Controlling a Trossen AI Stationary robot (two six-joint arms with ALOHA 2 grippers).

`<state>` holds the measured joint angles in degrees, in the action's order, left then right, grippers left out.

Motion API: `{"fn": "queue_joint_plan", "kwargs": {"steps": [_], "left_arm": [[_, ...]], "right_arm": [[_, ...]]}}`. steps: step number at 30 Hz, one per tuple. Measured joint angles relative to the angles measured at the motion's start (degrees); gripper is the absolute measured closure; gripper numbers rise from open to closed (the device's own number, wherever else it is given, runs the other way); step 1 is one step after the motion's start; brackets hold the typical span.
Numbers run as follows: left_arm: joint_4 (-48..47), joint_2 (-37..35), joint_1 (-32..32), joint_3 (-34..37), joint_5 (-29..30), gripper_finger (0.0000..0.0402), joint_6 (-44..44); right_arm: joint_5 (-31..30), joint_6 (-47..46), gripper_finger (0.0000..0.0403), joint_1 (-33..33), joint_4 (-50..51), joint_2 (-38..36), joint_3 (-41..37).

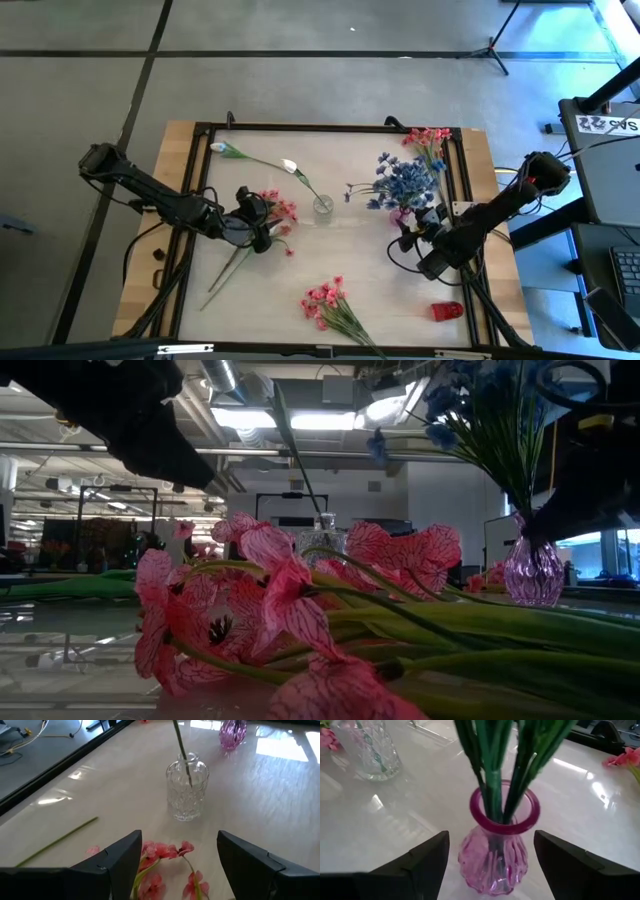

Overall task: Sort flowers into vase by color
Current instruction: Put the bottom white flower into the transparent vase

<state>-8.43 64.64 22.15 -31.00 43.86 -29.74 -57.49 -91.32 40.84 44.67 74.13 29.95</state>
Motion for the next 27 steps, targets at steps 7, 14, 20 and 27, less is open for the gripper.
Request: {"fn": "queue_joint_plan", "kwargs": {"steps": [7,14,20,27], "left_arm": [[-0.8,0.0,0.0,0.0,0.0,0.0148,-0.4],[-4.0,0.0,0.0,0.0,-1.9,0.0148,-1.7],[-4.5,0.0,0.0,0.0,-6.5,0.0148,-1.7],[-3.7,0.1,0.0,0.0,-4.7,0.0148,2.4]], "right_arm": [[1.8,0.3,0.0112,0.0,2.3,0.0,2.0],[7.0,-1.2,0.0112,0.0,11.2,0.0,6.3],[17.0,0.7,0.0112,0.6,18.7,-1.1,12.8],[38.1,12.3,0.0114,3.7,23.2,-9.3,23.5]]}}
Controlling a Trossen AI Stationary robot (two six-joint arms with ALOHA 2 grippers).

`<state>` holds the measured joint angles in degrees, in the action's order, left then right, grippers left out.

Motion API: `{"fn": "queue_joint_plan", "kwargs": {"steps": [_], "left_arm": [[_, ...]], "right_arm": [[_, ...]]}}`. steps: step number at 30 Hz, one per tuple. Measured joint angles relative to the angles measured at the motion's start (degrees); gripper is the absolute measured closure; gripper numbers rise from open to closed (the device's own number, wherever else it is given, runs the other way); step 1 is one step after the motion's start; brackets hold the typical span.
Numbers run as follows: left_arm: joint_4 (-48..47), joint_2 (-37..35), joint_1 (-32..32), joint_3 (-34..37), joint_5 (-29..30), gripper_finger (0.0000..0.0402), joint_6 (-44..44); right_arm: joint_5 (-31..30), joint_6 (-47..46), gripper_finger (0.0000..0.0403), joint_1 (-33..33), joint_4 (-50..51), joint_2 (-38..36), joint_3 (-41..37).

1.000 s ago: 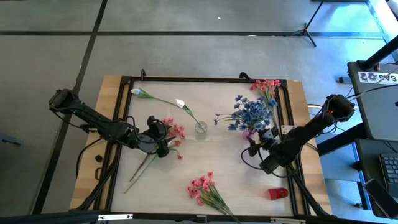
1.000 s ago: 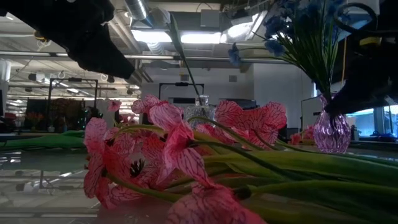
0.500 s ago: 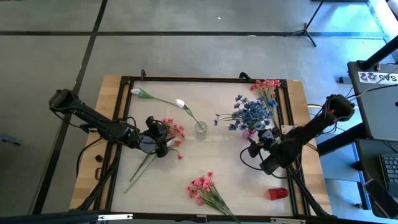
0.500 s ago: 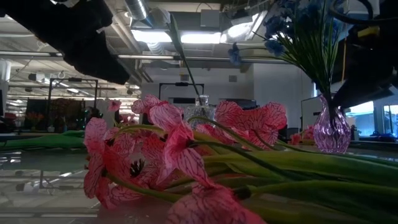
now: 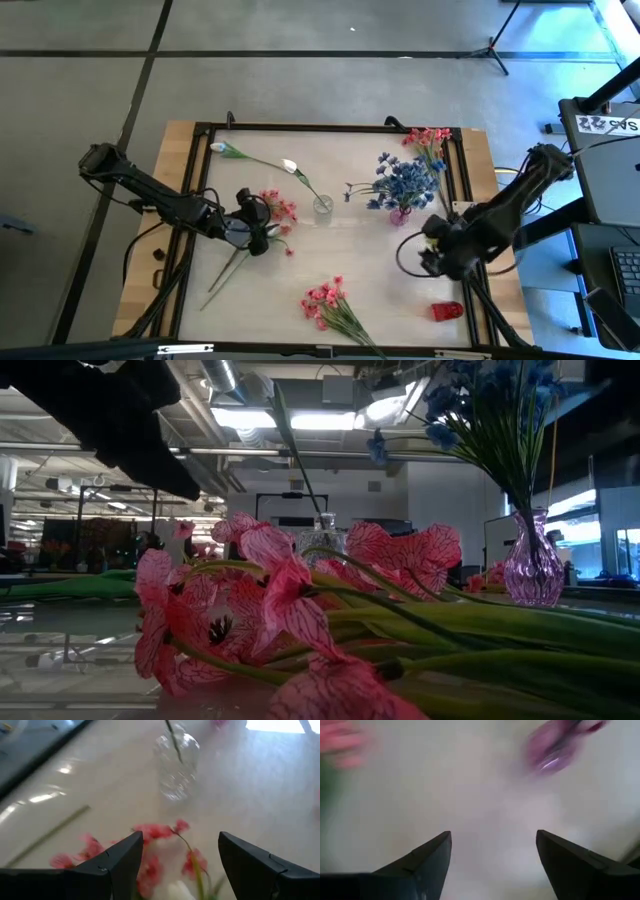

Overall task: Sort flowers into vase by color
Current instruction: Put the bottom white flower into the transparent vase

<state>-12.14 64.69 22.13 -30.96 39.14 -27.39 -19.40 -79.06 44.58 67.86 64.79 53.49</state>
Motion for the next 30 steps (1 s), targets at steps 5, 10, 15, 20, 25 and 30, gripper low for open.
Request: {"fn": "queue_joint_plan", "kwargs": {"steps": [5,10,15,20,25,30], "left_arm": [[4.7,0.0,-1.6,0.0,3.6,0.0148,-0.4],[3.3,0.0,-2.3,0.0,-4.1,0.0148,-18.1],[-7.6,-0.6,-1.6,-5.3,-16.4,0.0148,-37.0],[-26.0,-0.6,0.0,-16.9,-25.1,0.0154,-44.7],[-38.7,-0.6,3.5,-20.4,-30.7,0.0155,-53.0],[-44.2,-0.6,6.5,-20.4,-28.1,0.0156,-56.0]], "right_arm": [[6.8,4.7,0.0138,0.5,-4.4,-7.9,10.7],[-0.5,20.9,0.018,0.4,-14.9,-13.4,22.8],[-0.9,38.7,0.0216,0.4,-23.0,-14.8,33.7],[-9.1,51.9,0.0229,0.4,-21.2,-14.8,42.7],[-23.3,66.4,0.023,0.4,-20.8,-14.8,47.9],[-39.9,70.6,0.023,0.4,-20.0,-15.3,50.2]]}}
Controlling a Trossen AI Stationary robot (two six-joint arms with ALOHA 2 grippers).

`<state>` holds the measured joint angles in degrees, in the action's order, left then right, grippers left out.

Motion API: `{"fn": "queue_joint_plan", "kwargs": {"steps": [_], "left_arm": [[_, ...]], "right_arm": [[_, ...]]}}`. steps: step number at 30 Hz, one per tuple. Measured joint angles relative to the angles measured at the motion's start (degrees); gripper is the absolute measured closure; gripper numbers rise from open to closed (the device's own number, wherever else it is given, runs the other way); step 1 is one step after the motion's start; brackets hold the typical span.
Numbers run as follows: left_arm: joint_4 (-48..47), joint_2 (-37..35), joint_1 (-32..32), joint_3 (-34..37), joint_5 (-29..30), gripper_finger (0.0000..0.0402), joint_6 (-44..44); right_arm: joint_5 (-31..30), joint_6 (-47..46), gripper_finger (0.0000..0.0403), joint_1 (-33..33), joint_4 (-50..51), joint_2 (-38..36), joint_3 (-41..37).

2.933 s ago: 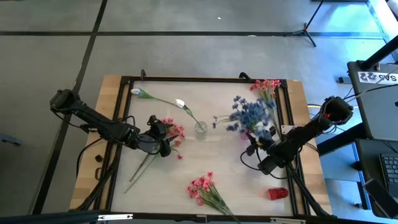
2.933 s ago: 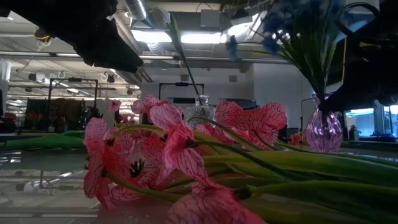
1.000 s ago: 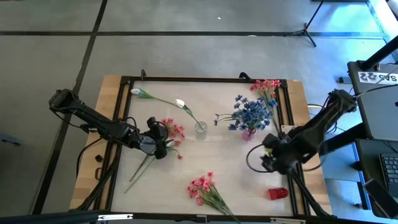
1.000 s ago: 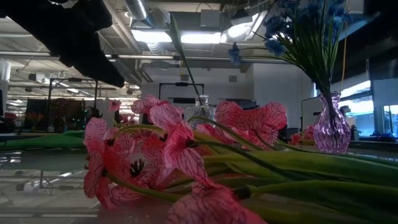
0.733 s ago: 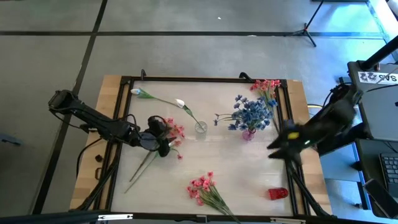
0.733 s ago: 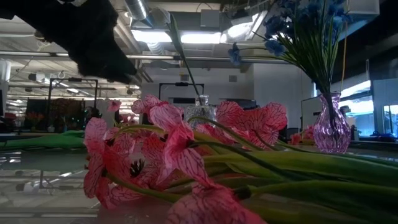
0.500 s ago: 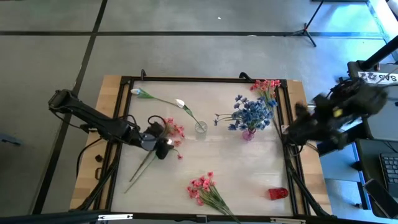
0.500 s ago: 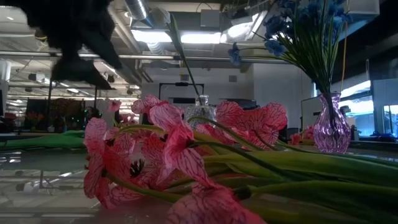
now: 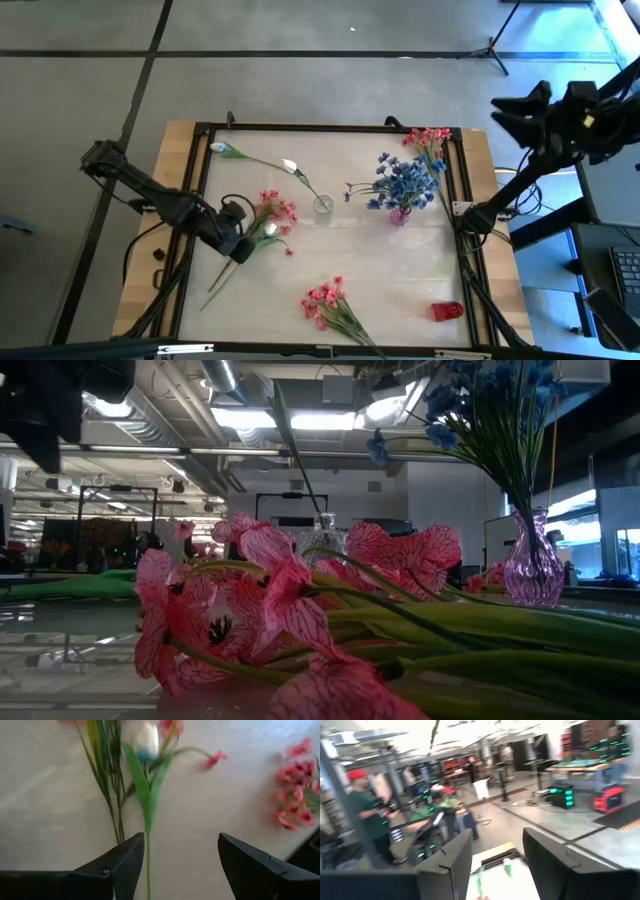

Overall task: Sort flowers into vase by color
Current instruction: Put the bottom white flower into the transparent vase

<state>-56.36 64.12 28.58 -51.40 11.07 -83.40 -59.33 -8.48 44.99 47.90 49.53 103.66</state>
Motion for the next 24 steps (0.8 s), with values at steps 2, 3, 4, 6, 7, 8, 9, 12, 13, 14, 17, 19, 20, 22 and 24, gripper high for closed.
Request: {"fn": "queue_joint_plan", "kwargs": {"steps": [2,3,4,6,7,8,9,12,13,14,17,19,20,22,24], "left_arm": [[0.2,0.0,0.8,0.2,2.2,0.0156,-0.2],[1.2,0.1,1.2,0.7,2.4,0.0156,-0.4],[2.7,0.6,1.7,1.3,2.1,0.0156,-0.6],[5.7,2.2,3.4,2.4,0.8,0.0156,-0.7],[6.5,3.4,4.4,2.7,0.6,0.0156,-0.9],[6.9,4.9,5.3,2.7,0.5,0.0156,-1.5],[7.0,6.5,6.1,2.7,0.8,0.0156,-1.8],[7.0,12.6,7.0,2.7,2.5,0.0156,-1.9],[7.4,14.6,6.8,2.7,2.4,0.0156,-1.7],[7.9,16.7,6.5,2.7,1.4,0.0156,-1.3],[8.3,21.8,5.2,2.7,-3.3,0.0156,-1.7],[9.4,23.5,4.4,2.7,-3.7,0.0156,-1.9],[9.7,23.8,3.9,2.7,-3.4,0.0156,-2.0],[9.2,23.9,2.6,2.7,-2.4,0.0156,-2.0],[9.0,23.9,1.2,2.7,-1.4,0.0158,-1.6]], "right_arm": [[-3.1,0.2,0.023,0.0,0.2,-0.1,0.1],[-4.5,0.4,0.023,0.0,0.1,0.1,0.1],[-5.5,0.8,0.023,0.0,0.1,0.4,0.1],[-8.2,2.1,0.023,0.0,-0.1,1.6,0.0],[-10.1,3.0,0.023,0.0,-0.3,2.3,0.0],[-12.0,3.6,0.023,0.0,-0.5,3.0,0.0],[-13.8,4.3,0.023,0.0,-0.5,3.6,0.0],[-15.8,4.5,0.023,0.0,0.2,4.8,-0.1],[-15.9,4.5,0.023,0.0,0.4,4.8,-0.3],[-15.7,4.5,0.023,0.0,0.8,4.8,-0.4],[-14.7,4.5,0.023,0.0,2.2,4.7,-0.4],[-14.7,4.5,0.023,0.0,3.2,4.7,-0.4],[-14.6,4.4,0.023,0.0,3.7,4.8,-0.4],[-14.7,4.4,0.023,0.0,4.3,5.2,-0.4],[-14.9,4.3,0.023,0.0,4.6,5.8,-0.4]]}}
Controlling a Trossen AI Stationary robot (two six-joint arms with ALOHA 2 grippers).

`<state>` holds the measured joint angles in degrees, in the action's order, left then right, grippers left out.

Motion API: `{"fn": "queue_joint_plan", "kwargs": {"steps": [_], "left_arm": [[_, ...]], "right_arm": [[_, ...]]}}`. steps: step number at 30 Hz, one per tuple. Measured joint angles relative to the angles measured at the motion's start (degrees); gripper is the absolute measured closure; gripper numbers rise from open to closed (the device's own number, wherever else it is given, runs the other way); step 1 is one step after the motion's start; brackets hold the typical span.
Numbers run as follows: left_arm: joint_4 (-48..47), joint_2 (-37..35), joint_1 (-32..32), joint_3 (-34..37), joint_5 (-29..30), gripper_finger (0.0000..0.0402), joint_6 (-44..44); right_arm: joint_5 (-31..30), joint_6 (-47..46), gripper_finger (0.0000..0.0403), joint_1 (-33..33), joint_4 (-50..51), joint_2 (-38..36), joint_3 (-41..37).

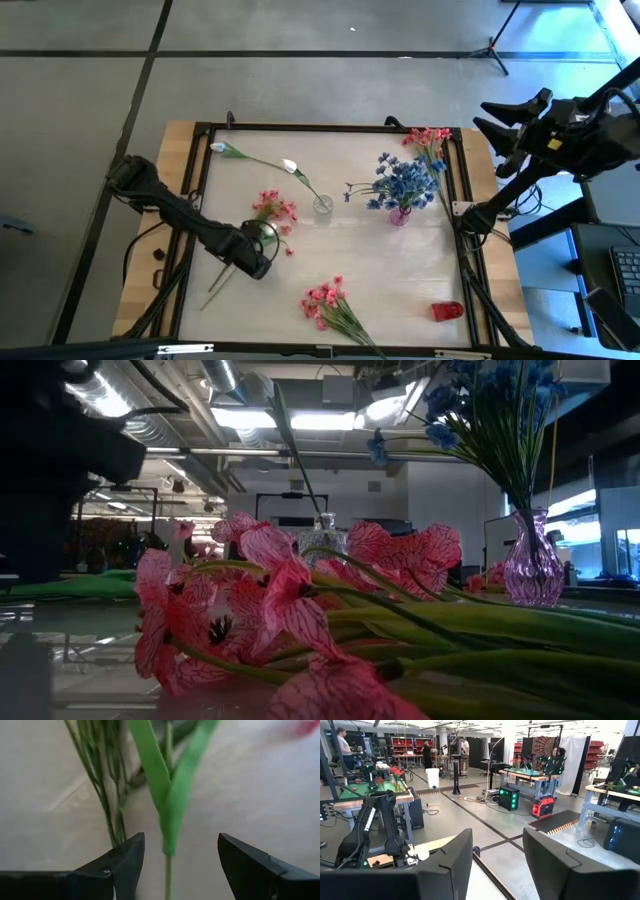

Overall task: Sort flowers into vase by color
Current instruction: Put the bottom white flower into the transparent vase

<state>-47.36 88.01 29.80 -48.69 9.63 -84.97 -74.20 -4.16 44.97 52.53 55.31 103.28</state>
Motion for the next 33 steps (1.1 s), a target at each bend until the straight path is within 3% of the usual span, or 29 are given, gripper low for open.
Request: {"fn": "queue_joint_plan", "kwargs": {"steps": [12,16,20,22,27,31,33], "left_arm": [[1.8,0.0,-5.0,5.7,-1.0,0.021,2.1],[2.0,0.0,-5.0,5.7,-0.3,0.0266,2.2],[1.9,-0.4,-4.8,5.7,1.1,0.0355,4.1],[1.0,-1.4,-3.8,5.2,3.0,0.0385,4.5],[0.8,-8.3,0.5,0.6,9.1,0.0386,8.5],[6.6,-15.0,5.0,-4.5,22.9,0.0388,16.9],[11.0,-16.7,5.6,-5.7,26.6,0.0389,26.1]], "right_arm": [[-1.6,-6.6,0.023,0.0,0.0,4.0,0.0],[-5.3,-9.1,0.023,0.0,0.0,5.9,0.0],[-5.7,-11.1,0.023,0.0,0.0,7.4,0.0],[-5.7,-12.0,0.023,0.0,0.0,8.0,0.0],[-4.3,-12.1,0.023,0.0,0.0,9.1,0.0],[-3.5,-12.1,0.023,0.0,0.1,10.5,0.0],[-3.4,-12.1,0.023,0.0,0.1,11.0,0.0]]}}
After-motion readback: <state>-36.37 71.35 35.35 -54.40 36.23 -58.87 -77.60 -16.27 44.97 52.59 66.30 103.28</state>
